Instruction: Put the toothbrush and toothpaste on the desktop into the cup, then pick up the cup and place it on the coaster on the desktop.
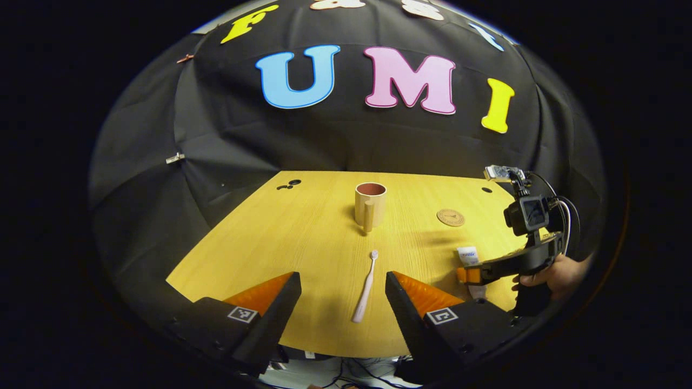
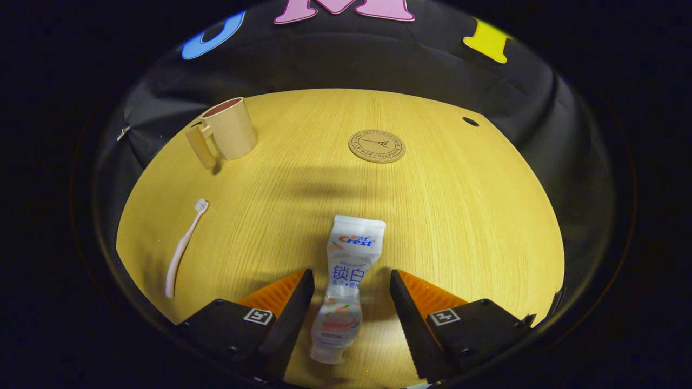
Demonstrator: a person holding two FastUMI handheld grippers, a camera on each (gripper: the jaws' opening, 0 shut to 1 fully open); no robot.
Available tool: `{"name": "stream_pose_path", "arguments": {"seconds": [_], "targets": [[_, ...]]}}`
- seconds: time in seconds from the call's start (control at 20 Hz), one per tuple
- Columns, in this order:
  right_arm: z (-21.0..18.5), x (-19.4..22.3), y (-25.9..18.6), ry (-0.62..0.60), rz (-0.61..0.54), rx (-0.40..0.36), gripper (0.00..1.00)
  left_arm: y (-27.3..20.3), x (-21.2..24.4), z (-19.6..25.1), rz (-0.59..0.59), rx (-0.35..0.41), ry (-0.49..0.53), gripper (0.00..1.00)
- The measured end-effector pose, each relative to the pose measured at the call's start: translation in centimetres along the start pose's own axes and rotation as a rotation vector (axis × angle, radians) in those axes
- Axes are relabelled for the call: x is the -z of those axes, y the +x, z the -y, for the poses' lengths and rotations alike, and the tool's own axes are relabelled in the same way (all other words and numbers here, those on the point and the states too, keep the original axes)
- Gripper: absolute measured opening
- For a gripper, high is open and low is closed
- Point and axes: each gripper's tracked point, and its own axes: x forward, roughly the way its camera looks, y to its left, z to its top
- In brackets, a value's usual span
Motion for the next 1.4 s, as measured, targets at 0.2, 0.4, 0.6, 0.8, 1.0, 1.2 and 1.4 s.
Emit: {"name": "stream_pose_path", "arguments": {"seconds": [0.2,0.4,0.6,0.8,1.0,1.2,1.4], "targets": [[0.2,0.3,0.2,0.041,-0.059,0.007,0.39,-0.1,-0.1,0.5,0.007,0.014,0.033,0.97],[0.2,0.4,0.0,-0.003,-0.124,-0.024,0.37,0.1,0.3,1.5,0.001,0.027,0.031,0.98],[0.3,0.6,0.0,-0.051,-0.131,-0.067,0.41,0.7,0.6,2.0,-0.012,0.024,0.002,0.98],[1.1,0.8,-0.5,-0.071,-0.141,-0.092,0.14,2.1,0.8,2.7,-0.029,0.048,-0.034,0.98],[2.7,-0.8,-2.3,-0.074,-0.084,-0.112,0.27,4.7,1.2,3.4,-0.071,0.084,-0.042,0.98],[3.9,-2.7,-4.6,-0.044,-0.006,-0.156,0.27,7.8,3.0,4.0,-0.174,0.122,-0.048,0.98],[5.1,-4.2,-6.4,-0.023,0.060,-0.181,0.27,10.4,5.5,3.4,-0.297,0.113,-0.015,0.98]]}}
